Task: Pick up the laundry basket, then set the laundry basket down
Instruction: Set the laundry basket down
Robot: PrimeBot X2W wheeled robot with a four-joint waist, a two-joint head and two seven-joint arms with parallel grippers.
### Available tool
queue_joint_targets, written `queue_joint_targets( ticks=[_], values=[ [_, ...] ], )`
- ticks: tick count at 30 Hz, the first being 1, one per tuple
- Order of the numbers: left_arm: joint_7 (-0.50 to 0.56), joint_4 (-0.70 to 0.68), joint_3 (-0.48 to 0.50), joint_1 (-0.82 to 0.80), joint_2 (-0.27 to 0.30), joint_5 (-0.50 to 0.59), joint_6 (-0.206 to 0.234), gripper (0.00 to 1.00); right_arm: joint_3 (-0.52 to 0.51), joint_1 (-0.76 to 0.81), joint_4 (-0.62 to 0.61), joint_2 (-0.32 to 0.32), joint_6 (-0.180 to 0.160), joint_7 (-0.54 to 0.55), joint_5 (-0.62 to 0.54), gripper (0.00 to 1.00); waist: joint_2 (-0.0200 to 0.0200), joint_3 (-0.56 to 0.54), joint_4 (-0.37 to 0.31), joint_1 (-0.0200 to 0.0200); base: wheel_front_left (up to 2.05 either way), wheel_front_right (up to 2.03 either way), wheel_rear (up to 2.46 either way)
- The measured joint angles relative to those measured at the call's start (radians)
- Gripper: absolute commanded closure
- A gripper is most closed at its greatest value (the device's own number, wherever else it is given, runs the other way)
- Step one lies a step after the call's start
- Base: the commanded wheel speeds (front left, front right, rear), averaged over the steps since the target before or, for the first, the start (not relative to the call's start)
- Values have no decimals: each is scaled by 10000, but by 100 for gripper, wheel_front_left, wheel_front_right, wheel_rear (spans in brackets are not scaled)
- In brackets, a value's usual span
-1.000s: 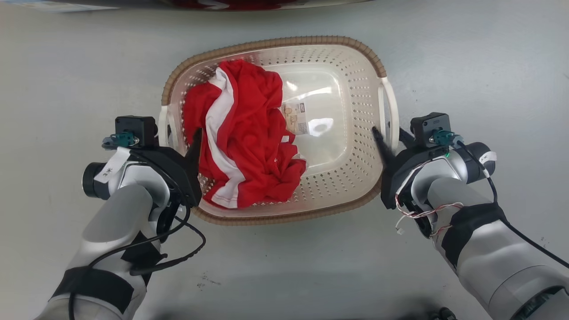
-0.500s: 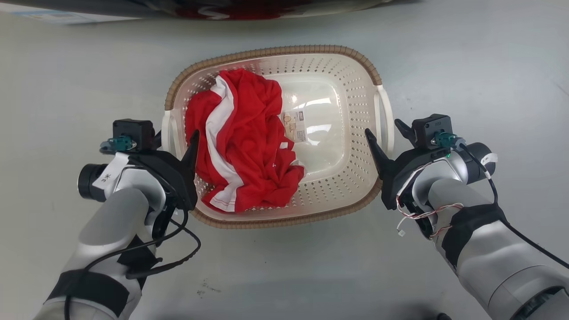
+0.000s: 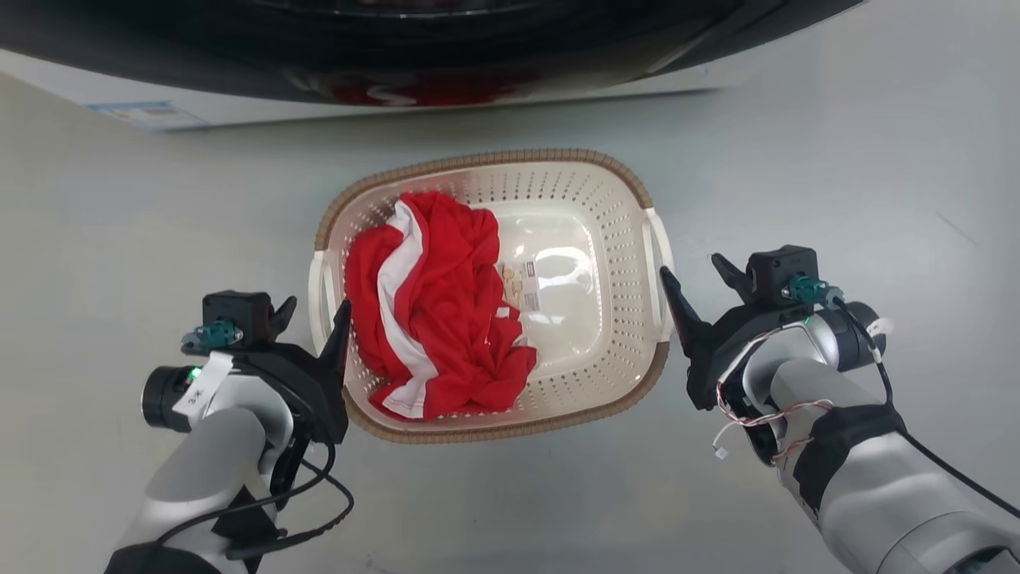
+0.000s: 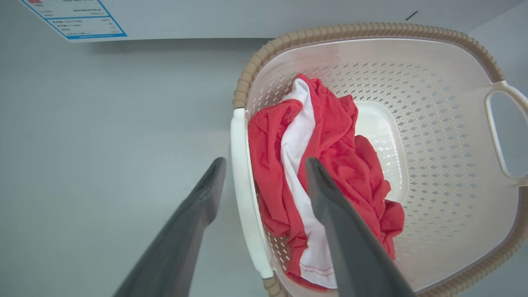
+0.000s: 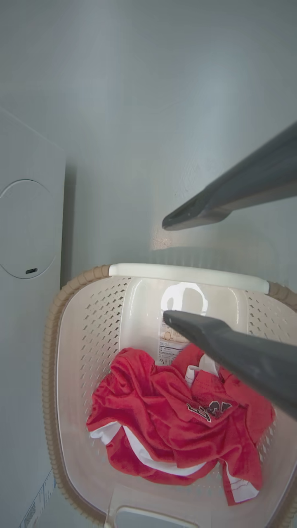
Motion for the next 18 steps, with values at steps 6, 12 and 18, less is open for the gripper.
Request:
queue_joint_targets(
  ticks=[6, 12, 18],
  values=[
    [-127, -157, 38, 415, 13, 2, 0, 0, -401, 585, -282, -90, -13, -4, 272, 0, -1, -783, -32, 0, 0, 0, 0],
    [-174, -431, 65, 724, 8, 6, 0, 0, -713, 1153, -594, -240, -107, -4, 343, 0, -1, -1454, -31, -1, 0, 0, 0],
    [-174, -895, 268, 1317, 67, 38, 0, 0, -1091, 1815, -1099, -364, -293, -4, 353, 0, -1, -2279, 22, -1, 0, 0, 0]
  ],
)
